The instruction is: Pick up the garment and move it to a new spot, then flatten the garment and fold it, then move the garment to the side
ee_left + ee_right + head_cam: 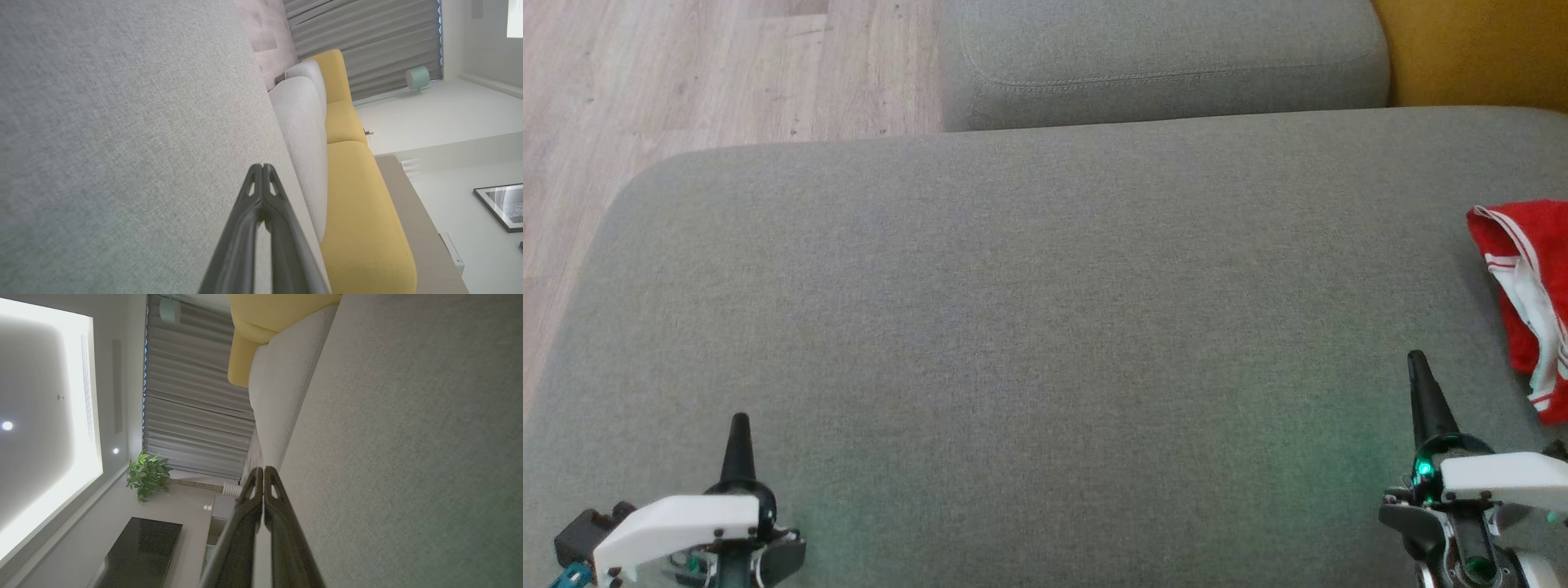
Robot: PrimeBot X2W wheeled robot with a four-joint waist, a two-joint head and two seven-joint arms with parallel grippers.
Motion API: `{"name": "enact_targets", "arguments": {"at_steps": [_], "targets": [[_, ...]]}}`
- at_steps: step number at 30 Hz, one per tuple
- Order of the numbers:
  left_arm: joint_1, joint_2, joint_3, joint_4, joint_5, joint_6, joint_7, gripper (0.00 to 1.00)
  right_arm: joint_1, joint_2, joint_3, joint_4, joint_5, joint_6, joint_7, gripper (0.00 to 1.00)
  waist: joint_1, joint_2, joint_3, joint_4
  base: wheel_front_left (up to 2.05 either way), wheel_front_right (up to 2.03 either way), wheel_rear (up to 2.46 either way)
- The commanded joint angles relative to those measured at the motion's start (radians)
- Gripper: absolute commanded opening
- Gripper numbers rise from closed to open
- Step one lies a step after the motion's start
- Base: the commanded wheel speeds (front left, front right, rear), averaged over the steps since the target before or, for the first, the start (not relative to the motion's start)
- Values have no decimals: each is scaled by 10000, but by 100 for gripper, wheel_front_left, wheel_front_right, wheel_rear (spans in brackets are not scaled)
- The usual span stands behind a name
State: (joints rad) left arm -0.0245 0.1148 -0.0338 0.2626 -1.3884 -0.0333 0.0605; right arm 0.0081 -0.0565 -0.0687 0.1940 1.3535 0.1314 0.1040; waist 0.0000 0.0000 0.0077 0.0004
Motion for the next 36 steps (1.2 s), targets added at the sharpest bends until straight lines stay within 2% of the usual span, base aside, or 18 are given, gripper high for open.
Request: {"name": "enact_targets", "arguments": {"at_steps": [1, 24, 36], "targets": [[-603, 19, 434, -258, -236, -153, 46, 0, -649, -202, 130, -237, 335, -6, -86, 0, 0, 0, -3, 0, 0, 0, 0], [-828, -588, 1403, -174, -2219, -961, 474, 0, -1121, -195, -92, 476, 2809, -7, -192, 0, 0, 0, -45, -4, 0, 0, 0], [-832, -605, 1429, -173, -2241, -974, 489, 0, -1133, -160, -143, 490, 2808, -7, -155, 0, 0, 0, -46, -4, 0, 0, 0]]}}
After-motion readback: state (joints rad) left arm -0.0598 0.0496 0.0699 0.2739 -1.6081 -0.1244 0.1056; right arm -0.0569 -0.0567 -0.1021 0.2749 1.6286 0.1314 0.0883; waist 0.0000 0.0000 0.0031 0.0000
